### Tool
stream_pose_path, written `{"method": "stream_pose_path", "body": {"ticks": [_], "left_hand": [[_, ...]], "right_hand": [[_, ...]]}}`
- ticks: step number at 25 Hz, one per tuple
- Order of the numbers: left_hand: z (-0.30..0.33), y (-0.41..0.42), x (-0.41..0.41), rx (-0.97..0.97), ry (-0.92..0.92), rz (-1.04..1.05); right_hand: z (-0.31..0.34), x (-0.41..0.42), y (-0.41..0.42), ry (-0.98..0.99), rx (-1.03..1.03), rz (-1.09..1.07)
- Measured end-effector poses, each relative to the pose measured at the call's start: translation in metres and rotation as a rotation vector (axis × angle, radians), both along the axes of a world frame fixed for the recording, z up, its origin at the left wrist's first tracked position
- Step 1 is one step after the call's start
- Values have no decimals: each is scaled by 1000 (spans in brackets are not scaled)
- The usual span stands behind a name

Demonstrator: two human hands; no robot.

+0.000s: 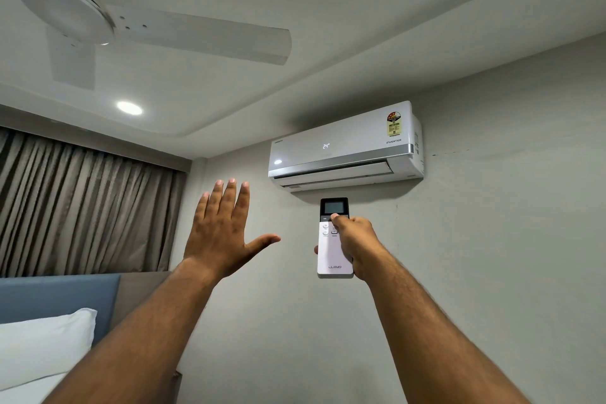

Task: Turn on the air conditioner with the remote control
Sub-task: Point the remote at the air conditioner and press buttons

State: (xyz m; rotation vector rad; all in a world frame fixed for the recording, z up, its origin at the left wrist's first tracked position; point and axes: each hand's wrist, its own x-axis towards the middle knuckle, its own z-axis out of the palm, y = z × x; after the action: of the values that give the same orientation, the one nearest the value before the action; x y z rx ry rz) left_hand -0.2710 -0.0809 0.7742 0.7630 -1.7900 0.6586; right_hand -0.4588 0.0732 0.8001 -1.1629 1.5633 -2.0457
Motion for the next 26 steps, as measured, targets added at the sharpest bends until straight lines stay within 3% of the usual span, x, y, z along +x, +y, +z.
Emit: {"method": "stream_pose_path", "body": {"ticks": [26], "left_hand": [[1,1,-1,-5,-8,8]], "right_hand": [[0,1,2,-12,-22,-5]]}}
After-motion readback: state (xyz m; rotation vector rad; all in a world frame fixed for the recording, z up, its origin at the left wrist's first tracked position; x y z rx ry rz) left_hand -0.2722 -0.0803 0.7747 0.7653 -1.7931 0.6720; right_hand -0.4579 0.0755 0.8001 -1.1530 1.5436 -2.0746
